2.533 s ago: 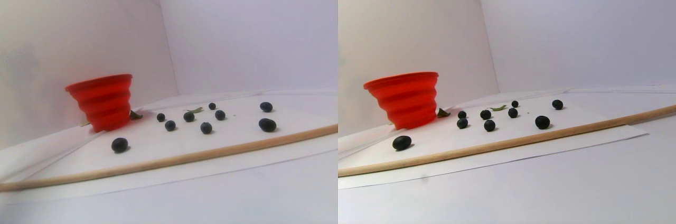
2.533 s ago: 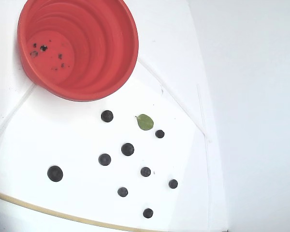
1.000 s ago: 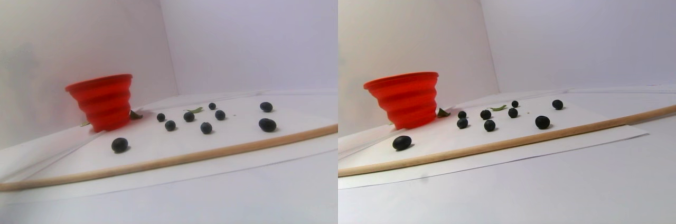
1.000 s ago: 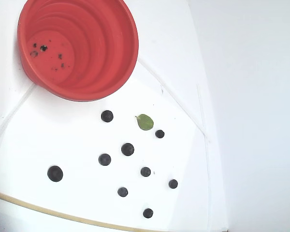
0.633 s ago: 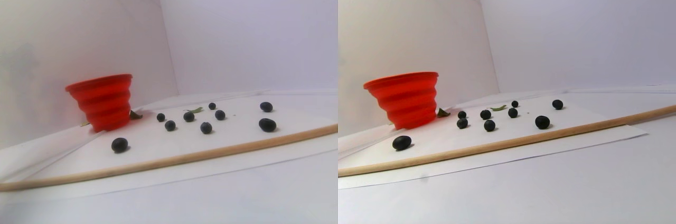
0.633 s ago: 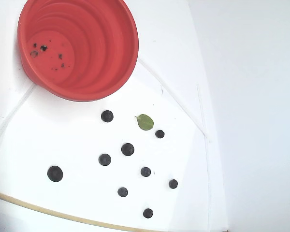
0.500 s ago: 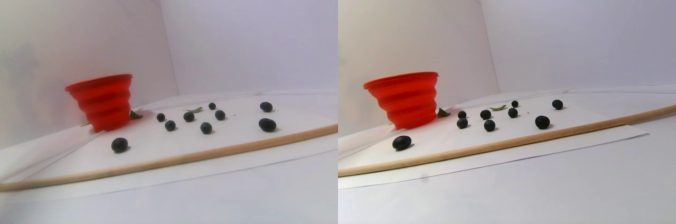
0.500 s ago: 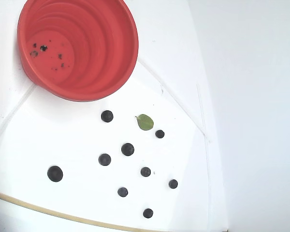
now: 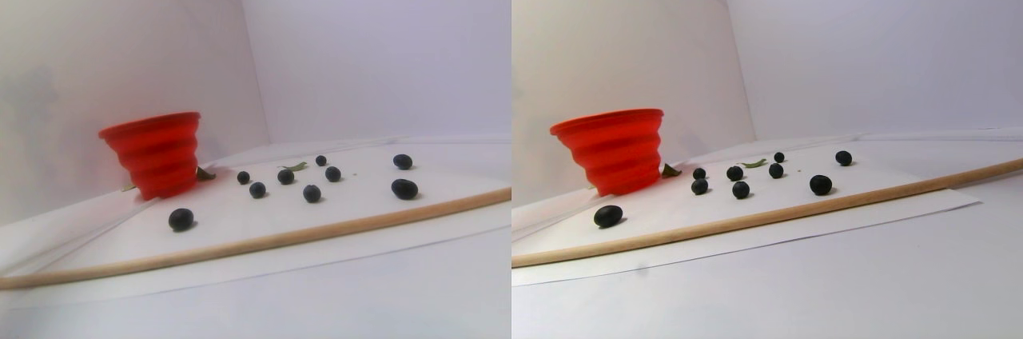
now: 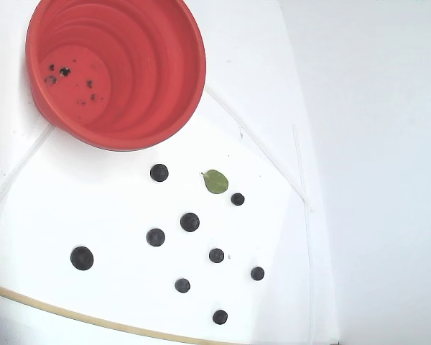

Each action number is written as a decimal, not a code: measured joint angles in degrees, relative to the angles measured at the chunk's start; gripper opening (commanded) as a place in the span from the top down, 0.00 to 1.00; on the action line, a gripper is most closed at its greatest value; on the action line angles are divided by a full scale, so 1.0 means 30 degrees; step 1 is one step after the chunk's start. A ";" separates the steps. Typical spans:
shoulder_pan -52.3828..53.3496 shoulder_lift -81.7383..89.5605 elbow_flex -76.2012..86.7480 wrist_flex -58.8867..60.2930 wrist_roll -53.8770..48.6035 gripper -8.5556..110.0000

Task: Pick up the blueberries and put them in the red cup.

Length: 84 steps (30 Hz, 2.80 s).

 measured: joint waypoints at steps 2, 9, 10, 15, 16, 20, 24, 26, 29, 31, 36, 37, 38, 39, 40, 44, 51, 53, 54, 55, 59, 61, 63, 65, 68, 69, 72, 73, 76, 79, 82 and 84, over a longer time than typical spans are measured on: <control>0.0000 -0.0352 0.0146 -0.0352 -0.0820 0.80; 0.0381 -0.0996 0.1523 -0.1523 -0.3604 0.81; 0.0381 -0.1230 0.1611 -0.1699 -0.4043 0.81; 0.0967 -0.2520 0.1729 -0.2314 -0.5830 0.81; 0.1084 -0.2637 0.1787 -0.2520 -0.6182 0.81; 0.1143 -0.3252 0.2578 -0.3281 -0.7412 0.81; 0.1377 -0.4043 0.2813 -0.4043 -0.8496 0.80; 0.1377 -0.4482 0.2813 -0.4570 -0.8965 0.80; 0.1377 -0.5273 0.3223 -0.5420 -0.9580 0.80; 0.1465 -0.5801 0.3281 -0.5801 -0.9961 0.80; 0.1641 -0.7471 0.3779 -0.7148 -1.0869 0.80; 0.1641 -0.7764 0.3926 -0.7441 -1.1016 0.80; 0.1641 -0.8086 0.4072 -0.7676 -1.1191 0.80; 0.1641 -0.8320 0.4160 -0.7852 -1.1309 0.80; 0.1641 -0.8584 0.4307 -0.8086 -1.1484 0.80; 0.1641 -0.9580 0.4746 -0.8994 -1.2129 0.80; 0.1641 -1.0752 0.5713 -1.0430 -1.3447 0.80; 0.1699 -1.1191 0.5889 -1.0811 -1.3799 0.80; 0.1787 -1.1309 0.5977 -1.0898 -1.3916 0.80; 0.1846 -1.1338 0.6035 -1.0957 -1.4033 0.80; 0.2051 -1.1895 0.6211 -1.1455 -1.4561 0.80; 0.2197 -1.2188 0.6475 -1.1777 -1.4824 0.80; 0.2227 -1.2451 0.6680 -1.2041 -1.5000 0.80; 0.2314 -1.2744 0.6768 -1.2363 -1.5205 0.80; 0.2578 -1.3242 0.6797 -1.2803 -1.5439 0.80; 0.2637 -1.3594 0.6797 -1.3096 -1.5498 0.80; 0.2783 -1.4473 0.6797 -1.3799 -1.5703 0.80; 0.2783 -1.4678 0.6797 -1.4092 -1.5762 0.80; 0.2812 -1.5439 0.6797 -1.4795 -1.5967 0.80; 0.2812 -1.6172 0.7090 -1.5439 -1.6201 0.80; 0.2930 -1.6904 0.7207 -1.5996 -1.6465 0.80; 0.2988 -1.7344 0.7207 -1.6348 -1.6641 0.80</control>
